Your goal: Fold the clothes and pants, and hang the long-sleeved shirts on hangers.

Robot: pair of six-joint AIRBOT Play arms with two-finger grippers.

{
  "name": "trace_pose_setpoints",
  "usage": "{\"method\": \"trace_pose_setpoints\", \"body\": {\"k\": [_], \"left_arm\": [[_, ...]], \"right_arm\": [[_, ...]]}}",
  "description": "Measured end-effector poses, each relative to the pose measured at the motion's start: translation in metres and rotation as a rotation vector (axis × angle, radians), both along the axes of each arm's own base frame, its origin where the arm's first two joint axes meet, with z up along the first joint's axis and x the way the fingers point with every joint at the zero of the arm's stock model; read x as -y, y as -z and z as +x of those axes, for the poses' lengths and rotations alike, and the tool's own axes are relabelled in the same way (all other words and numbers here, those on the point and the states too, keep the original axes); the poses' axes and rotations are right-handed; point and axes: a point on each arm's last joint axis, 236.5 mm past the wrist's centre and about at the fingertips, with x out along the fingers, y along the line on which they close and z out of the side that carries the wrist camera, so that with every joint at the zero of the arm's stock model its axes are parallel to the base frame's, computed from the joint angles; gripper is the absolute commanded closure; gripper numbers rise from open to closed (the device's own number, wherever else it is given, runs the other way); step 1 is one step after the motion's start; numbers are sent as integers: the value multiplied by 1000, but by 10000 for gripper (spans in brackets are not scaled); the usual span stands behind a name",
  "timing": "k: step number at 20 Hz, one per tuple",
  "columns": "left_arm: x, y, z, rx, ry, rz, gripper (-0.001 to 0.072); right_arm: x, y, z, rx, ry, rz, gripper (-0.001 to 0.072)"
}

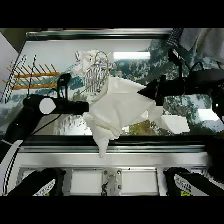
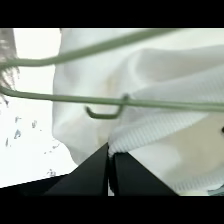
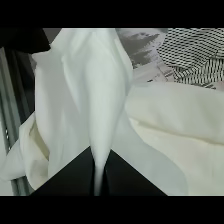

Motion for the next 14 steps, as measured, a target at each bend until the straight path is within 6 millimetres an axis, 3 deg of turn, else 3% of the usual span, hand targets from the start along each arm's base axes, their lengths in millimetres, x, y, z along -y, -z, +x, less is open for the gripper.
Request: {"method": "trace_pose_setpoints", "body": {"k": [3, 10, 14], "left_arm": [[-20, -2, 1, -10, -29, 11, 695], [-16, -10, 7, 15, -32, -46, 695], [-14, 4, 8, -25, -23, -46, 695]], "right_arm": [[-1, -4, -2, -15, 11, 10, 700], [0, -11, 5, -15, 59, 31, 700], [-5, -17, 5, -10, 60, 54, 700]]}}
